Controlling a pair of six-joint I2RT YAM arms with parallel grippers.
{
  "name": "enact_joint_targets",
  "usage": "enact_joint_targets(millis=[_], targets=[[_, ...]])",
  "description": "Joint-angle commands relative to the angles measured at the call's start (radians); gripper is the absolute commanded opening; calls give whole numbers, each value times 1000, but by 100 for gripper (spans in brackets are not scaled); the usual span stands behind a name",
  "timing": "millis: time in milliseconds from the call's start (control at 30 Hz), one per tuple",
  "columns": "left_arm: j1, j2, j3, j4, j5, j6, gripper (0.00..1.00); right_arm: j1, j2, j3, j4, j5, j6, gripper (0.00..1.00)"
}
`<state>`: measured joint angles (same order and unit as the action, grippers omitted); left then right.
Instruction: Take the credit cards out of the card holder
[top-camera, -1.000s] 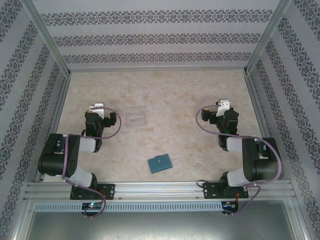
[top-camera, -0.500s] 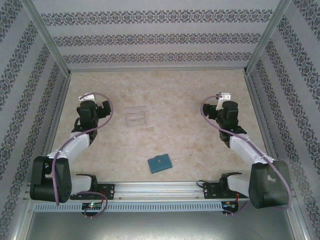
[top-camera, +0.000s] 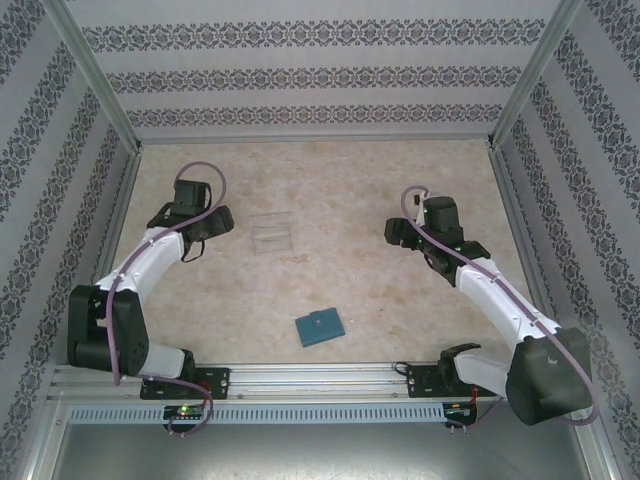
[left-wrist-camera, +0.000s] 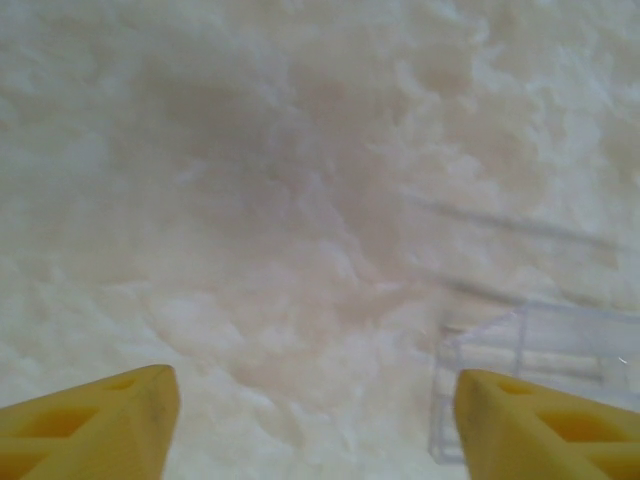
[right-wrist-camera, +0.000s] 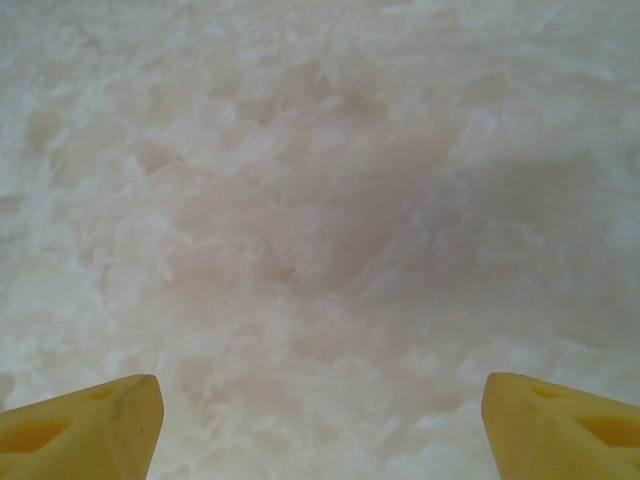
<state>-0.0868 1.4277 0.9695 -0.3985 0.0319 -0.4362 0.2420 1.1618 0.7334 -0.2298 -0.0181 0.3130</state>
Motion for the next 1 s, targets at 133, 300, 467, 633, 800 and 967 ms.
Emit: enact_joint_targets(millis=[133, 300, 467, 633, 800, 967], targets=[[-83, 100, 139, -153, 93, -51, 53, 41, -24, 12, -77, 42, 57, 84], [-125, 181, 219, -180, 79, -73, 45, 45, -39, 17, -88, 51, 53, 85], [-146, 266, 293, -209, 64, -82, 37, 48, -47, 11, -98, 54, 44, 84], [-154, 339, 364, -246, 62, -68, 29, 48, -50, 6, -104, 63, 40, 85], [-157, 377, 388, -260, 64, -56, 24, 49, -49, 4, -107, 70, 32, 85], [-159, 409, 396, -270, 73, -45, 21, 48, -39, 10, -105, 72, 29, 85]])
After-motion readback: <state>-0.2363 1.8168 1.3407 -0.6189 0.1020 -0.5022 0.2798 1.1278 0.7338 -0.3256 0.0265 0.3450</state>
